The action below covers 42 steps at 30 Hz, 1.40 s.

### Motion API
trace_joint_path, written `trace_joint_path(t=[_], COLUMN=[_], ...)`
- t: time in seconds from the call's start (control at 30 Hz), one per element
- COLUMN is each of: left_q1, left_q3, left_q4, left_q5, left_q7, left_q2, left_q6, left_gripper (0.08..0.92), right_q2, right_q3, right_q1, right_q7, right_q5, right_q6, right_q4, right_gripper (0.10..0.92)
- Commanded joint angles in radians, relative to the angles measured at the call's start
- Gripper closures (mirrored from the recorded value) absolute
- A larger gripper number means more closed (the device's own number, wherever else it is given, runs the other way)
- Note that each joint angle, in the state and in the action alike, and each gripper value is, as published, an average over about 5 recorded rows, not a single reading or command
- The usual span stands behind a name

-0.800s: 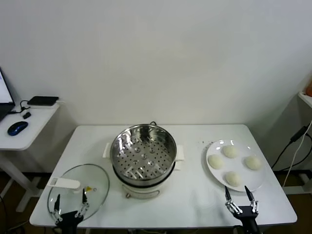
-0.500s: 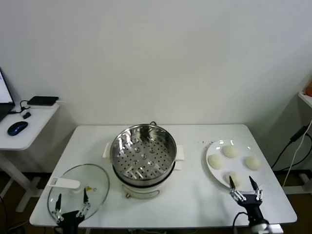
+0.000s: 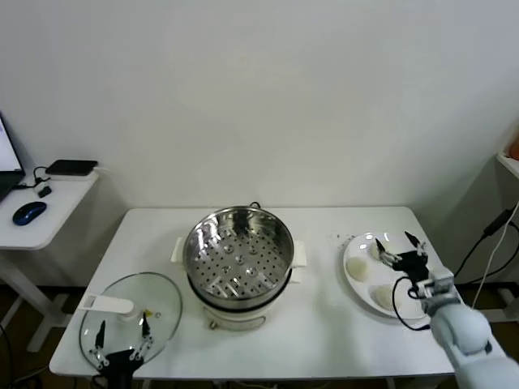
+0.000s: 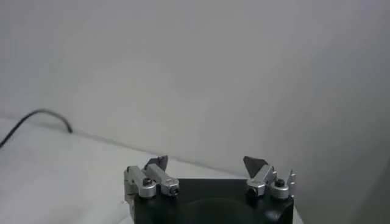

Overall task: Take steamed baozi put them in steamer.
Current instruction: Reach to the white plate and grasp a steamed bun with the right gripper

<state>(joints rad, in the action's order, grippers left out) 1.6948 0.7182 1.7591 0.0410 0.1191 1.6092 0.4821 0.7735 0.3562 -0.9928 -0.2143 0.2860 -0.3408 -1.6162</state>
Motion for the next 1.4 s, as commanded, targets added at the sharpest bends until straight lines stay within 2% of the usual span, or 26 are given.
trace_joint_path(t=[0.03,0.27,0.43,0.57,0.8,1.13,1.4], left_q1=[-0.001,-0.011,-0.015,-0.021,-0.024,-0.031,-0.03], left_q3=[-0.001,-0.012,-0.027,-0.027,-0.03,-0.019,-0.009], left_q4=[-0.007,-0.03,-0.034,-0.047,-0.05,-0.07,-0.081], left_q5=[0.006,0.038,0.053,0.063,0.067,0.074,0.086], left_q7=[0.0,-0.003,-0.006,-0.009,-0.012,-0.015,-0.016], left_q2=[0.039,0.035,0.035,0.034,0.031,0.03,0.031], left_q6=[0.003,0.014,0.017,0.023,0.024,0.026,0.03], left_gripper=[0.177,0.177,0.177,0.177,0.177,0.177,0.177], right_q2=[-0.338,-0.41,-0.359,-0.287,-0.159,0.024,0.111], right_q3=[-0.368,-1.031,-1.485,-1.676,-1.747,-1.578,-1.45], right_q1=[0.377,0.972,1.364,1.49,1.495,1.33,1.198], right_q7=[-0.331,-0.578,-0.748,-0.819,-0.865,-0.861,-0.858], right_q5=[-0.152,-0.169,-0.137,-0.133,-0.142,-0.189,-0.234], right_q6=[-0.227,-0.05,0.067,0.119,0.205,0.321,0.36], right_q4=[0.068,0.241,0.339,0.411,0.571,0.812,0.914], right_gripper=[0.203,0.203,0.203,0.203,0.203,0.203,0.203])
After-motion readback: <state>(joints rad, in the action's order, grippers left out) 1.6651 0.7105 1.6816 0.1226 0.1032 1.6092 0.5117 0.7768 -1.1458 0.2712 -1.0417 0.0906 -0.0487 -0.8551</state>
